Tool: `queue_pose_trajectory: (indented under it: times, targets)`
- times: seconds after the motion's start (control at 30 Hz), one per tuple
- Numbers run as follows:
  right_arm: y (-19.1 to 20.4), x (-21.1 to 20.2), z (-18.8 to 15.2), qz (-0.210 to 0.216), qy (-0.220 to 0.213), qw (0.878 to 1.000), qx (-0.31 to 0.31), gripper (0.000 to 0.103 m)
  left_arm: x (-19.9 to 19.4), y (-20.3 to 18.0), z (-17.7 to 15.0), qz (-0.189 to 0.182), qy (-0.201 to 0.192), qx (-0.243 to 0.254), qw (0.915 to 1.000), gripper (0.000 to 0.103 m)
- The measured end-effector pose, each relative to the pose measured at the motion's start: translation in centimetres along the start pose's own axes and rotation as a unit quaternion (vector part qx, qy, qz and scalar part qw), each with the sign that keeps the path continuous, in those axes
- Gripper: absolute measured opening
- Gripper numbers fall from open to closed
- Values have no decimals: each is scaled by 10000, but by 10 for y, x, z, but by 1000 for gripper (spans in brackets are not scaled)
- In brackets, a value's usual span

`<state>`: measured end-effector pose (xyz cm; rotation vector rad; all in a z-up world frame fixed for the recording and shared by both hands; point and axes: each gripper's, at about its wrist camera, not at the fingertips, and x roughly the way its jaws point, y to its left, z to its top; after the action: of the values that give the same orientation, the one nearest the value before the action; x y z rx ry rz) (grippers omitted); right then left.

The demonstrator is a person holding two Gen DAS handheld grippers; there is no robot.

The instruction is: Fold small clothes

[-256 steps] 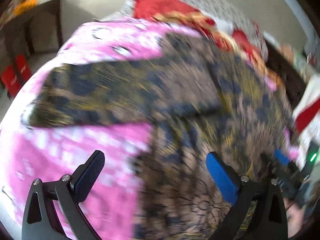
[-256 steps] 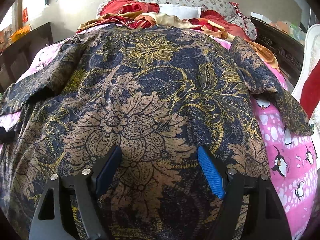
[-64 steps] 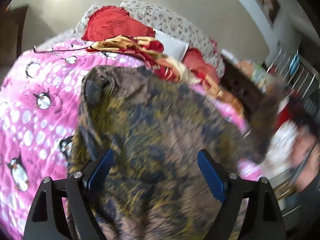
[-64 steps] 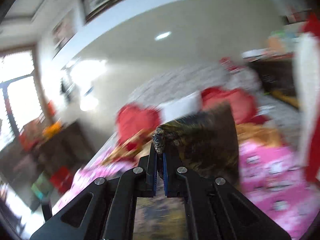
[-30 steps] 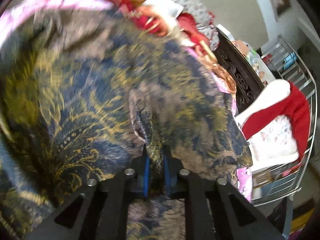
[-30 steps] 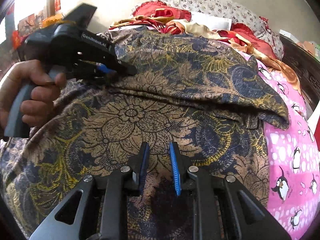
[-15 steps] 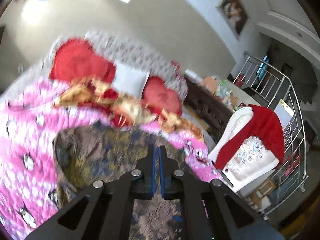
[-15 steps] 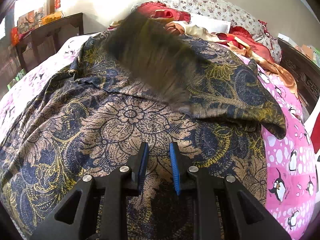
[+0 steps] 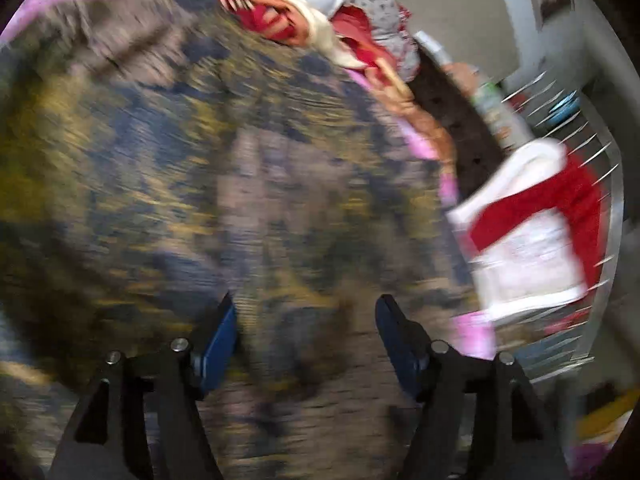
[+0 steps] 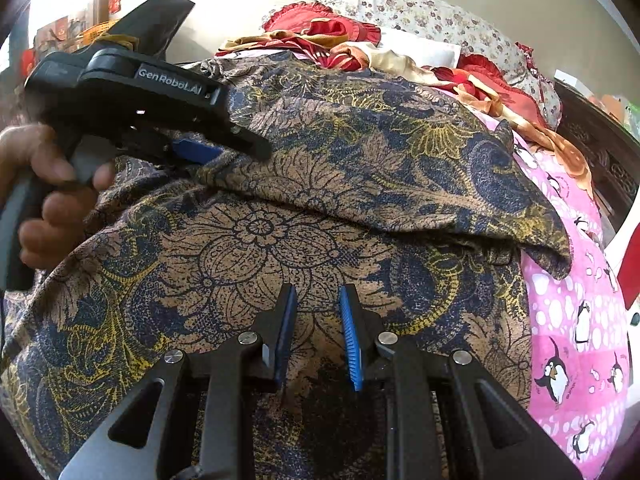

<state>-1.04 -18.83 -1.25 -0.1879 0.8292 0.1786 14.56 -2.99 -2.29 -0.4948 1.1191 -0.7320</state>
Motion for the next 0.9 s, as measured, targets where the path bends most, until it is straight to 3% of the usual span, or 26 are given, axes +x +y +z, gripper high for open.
queue_pose_trajectory:
  times: [0.03, 0.07, 0.1, 0.13, 0.27, 0.37, 0.43, 0.53, 0.63, 0.7, 0.8, 0.9]
  targets:
    - [0, 0, 0, 6, 0, 10000, 8, 30, 1, 1, 1, -246, 39, -76, 9997, 60]
    - [0, 0, 0, 5, 1, 10000, 14, 30, 2, 2, 2, -351, 50, -120, 9993, 45]
    - [0, 0, 1, 7, 2, 10000, 16, 30, 0, 4, 4, -450, 3, -194, 9988, 23]
    - [0, 0, 0, 7, 2, 10000, 16, 30, -3, 8, 3, -503, -81, -301, 9982, 16]
    - [0, 0, 0, 3, 4, 10000, 16, 30, -14, 11, 1, -69, -445, -416, 9981, 9]
    - [0, 0, 0, 2, 3, 10000, 14, 30, -25, -5, -1, 164, -542, -120, 9983, 4]
    - [0, 0, 0, -2, 2, 10000, 11, 30, -44, -34, -3, -131, -700, 198, 9973, 4]
    - [0, 1, 1, -35, 3, 10000, -14, 30, -94, -81, -4, -549, -1153, 770, 9888, 4]
    - [1, 1, 1, -41, 7, 10000, -20, 30, -141, -98, 3, -603, -1566, 1038, 9803, 4]
    - [1, 1, 1, -41, 8, 10000, -19, 30, -168, -92, 7, -382, -1806, 1113, 9765, 4]
    - [1, 1, 1, -47, 6, 10000, -23, 30, -187, -60, 7, -8, -1914, 862, 9777, 4]
    - [1, 1, 0, -50, 7, 10000, -26, 30, -179, -26, 8, 457, -1877, 623, 9792, 4]
